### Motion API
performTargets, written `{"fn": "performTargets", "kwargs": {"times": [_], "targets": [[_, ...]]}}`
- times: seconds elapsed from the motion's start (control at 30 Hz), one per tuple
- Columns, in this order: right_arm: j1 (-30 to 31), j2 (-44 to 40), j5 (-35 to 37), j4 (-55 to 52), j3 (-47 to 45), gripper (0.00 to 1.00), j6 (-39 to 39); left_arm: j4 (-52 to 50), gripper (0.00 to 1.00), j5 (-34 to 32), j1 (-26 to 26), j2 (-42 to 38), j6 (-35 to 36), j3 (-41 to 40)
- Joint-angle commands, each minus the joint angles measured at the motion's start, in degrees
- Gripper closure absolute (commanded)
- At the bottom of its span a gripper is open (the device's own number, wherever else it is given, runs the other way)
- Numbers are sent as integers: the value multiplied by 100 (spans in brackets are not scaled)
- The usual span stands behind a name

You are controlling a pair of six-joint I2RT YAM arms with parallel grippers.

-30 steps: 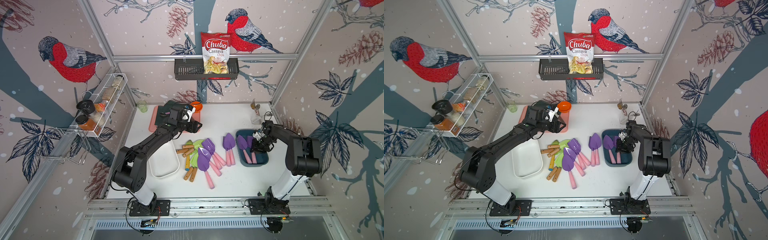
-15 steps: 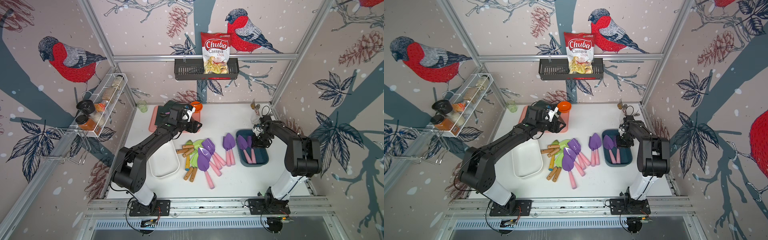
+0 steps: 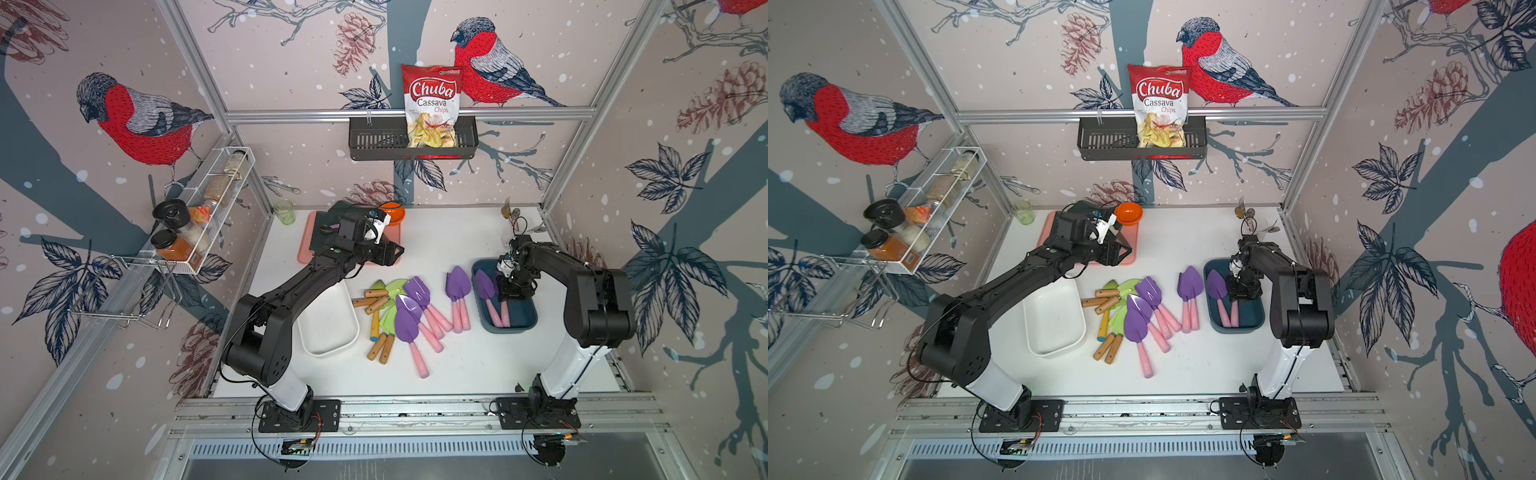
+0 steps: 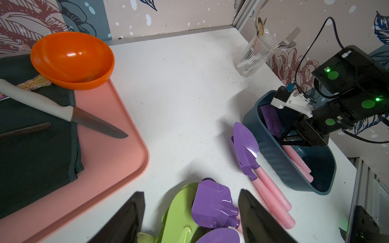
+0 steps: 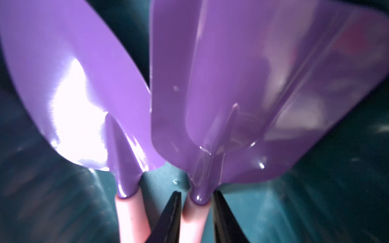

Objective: Sort the small shovels by color and place them into the storage box
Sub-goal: Adjust the shovel in the storage box, then adjust the shovel at the center of the board.

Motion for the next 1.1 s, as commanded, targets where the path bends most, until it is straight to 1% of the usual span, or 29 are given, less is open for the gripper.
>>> {"fn": "performTargets", "kwargs": {"times": [0.0, 0.17, 0.3, 0.4, 0.53, 0.63, 0.73, 0.83, 0.97, 1.07], "targets": [[18, 2, 227, -91, -1, 72, -80, -15, 26, -7, 7, -31, 96, -14], [68, -68, 556, -49, -33, 72, -76, -23, 26, 7, 7, -9, 96, -6], [79, -147, 630, -19, -69, 71, -65, -19, 26, 5, 4, -9, 96, -15], [86, -208, 639, -5, -74, 66, -58, -15, 26, 5, 7, -9, 96, -15], [136, -441, 595, -98, 41, 54, -10, -15, 26, 5, 4, -26, 111, -10], [341, -760, 724, -201, 267, 50, 140, -41, 26, 35, 14, -109, 241, -6], [800, -972, 877, -352, 649, 48, 426, -91, 26, 65, 33, -223, 414, -53], [1596, -981, 995, -417, 1054, 48, 742, -94, 25, 183, 112, -327, 464, -200], [2719, -714, 1109, -307, 1349, 47, 1151, -117, 25, 368, 291, -480, 547, -368], [3323, -380, 977, -126, 1442, 47, 1392, -132, 24, 391, 428, -612, 653, -547]]}}
